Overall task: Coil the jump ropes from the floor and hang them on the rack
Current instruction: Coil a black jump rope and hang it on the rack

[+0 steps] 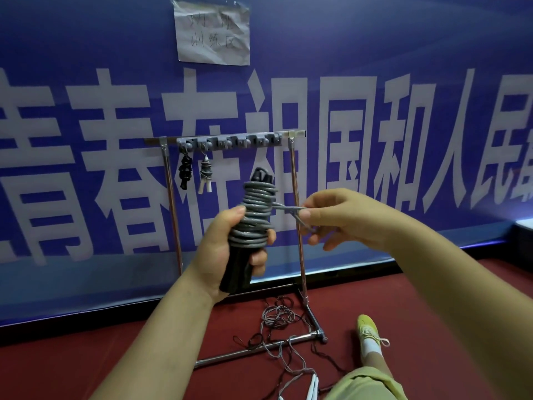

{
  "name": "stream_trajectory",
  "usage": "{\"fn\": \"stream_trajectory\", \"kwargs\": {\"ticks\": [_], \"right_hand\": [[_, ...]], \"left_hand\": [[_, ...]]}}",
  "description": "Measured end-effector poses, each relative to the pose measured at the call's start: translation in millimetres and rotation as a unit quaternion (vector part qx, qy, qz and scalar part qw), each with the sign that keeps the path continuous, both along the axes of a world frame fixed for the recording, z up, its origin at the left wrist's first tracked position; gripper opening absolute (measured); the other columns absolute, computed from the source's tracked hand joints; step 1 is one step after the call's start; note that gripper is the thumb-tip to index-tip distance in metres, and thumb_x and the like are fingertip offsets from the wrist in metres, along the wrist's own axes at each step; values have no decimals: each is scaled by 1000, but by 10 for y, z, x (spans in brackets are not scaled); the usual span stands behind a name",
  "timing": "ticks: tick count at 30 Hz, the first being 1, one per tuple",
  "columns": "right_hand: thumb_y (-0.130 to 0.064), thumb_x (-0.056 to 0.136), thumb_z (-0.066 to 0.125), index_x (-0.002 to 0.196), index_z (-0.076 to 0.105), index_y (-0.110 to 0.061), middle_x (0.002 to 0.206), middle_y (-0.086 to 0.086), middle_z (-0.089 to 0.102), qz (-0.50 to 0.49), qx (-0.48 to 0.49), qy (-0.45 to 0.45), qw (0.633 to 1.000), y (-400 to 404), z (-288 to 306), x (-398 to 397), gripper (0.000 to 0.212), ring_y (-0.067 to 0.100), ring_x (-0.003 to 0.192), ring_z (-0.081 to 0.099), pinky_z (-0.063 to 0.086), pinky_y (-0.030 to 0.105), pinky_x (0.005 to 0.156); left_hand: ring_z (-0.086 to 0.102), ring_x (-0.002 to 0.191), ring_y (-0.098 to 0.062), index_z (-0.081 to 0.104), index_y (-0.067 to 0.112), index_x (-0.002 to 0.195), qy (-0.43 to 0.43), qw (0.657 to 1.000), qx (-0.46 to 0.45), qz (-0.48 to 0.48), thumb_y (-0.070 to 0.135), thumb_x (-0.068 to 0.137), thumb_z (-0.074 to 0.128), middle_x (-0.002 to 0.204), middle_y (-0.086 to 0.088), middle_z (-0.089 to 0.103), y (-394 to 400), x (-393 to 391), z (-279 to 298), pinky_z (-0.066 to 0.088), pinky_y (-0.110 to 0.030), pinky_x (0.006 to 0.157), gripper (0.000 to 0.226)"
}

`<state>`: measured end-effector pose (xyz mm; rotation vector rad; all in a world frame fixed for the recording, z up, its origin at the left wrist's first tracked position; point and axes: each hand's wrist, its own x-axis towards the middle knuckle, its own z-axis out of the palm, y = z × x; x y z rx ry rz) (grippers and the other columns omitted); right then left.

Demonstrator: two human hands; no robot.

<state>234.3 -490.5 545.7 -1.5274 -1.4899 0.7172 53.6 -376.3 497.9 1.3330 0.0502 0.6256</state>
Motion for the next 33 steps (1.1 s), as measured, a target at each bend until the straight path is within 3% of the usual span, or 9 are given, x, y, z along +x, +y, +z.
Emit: {"fn": "stream_trajectory", "kwargs": {"ticks": [4,8,12,15,18,23,28,31,33], "right_hand": [[-24,79,72,87,60,-8,86,8,66,66,34,130,989,-19,-52,71,21,17,77,63,53,25,64],[-27,72,79,90,67,-13,109,6,67,148,133,215,956,51,-121,77,26,20,108,62,52,34,90],[-27,72,78,101,71,-14,133,10,59,225,194,272,915,140,-167,7,32,25,127,52,41,39,107],[-19,80,66,105,73,-11,122,9,66,218,227,321,893,183,-156,-48,27,25,119,59,50,35,97],[-12,83,55,93,76,-10,104,9,73,154,233,378,883,235,-143,-77,24,23,101,69,56,33,85],[-9,86,54,95,60,-10,86,8,74,72,254,336,904,285,-128,-91,10,21,84,72,58,32,74],[-5,94,53,97,58,-12,84,4,73,11,222,221,950,363,-172,5,10,22,90,70,55,41,89],[-7,92,57,93,63,-15,80,-2,71,-12,177,147,973,385,-212,69,10,15,85,67,51,42,93],[-8,92,58,90,65,-16,79,-2,71,-1,141,113,984,399,-238,89,12,12,81,65,51,41,88]], "left_hand": [[48,42,-11,66,18,86,-23,994,-80,-69,48,58,78,75,-6,59,75,-23,-79,38,-21,45,43],[48,42,-10,62,16,99,-26,988,-126,-80,48,55,81,74,-6,58,76,-21,-157,38,-21,45,57],[50,44,-12,67,17,92,-14,992,-103,-76,50,55,82,75,-6,60,82,-14,-157,39,-22,46,52],[52,46,-13,64,14,105,-6,997,-60,-55,51,55,81,77,-8,61,91,-42,-107,40,-23,45,64],[52,49,-14,68,9,104,22,1000,4,-6,45,64,69,76,-9,61,71,-67,-67,40,-24,46,54],[56,57,-13,68,6,98,99,984,90,120,41,72,60,76,-6,65,29,-65,-66,44,-27,53,44],[63,65,-6,64,15,97,160,956,166,179,24,83,65,81,1,67,-51,-41,-35,47,-17,54,16],[63,65,-2,63,23,94,182,908,264,269,21,88,63,78,5,67,-64,-31,-83,48,-17,56,7],[64,72,-11,62,27,91,179,874,315,325,25,87,62,79,1,67,-71,-33,-115,52,-29,63,4]]}}
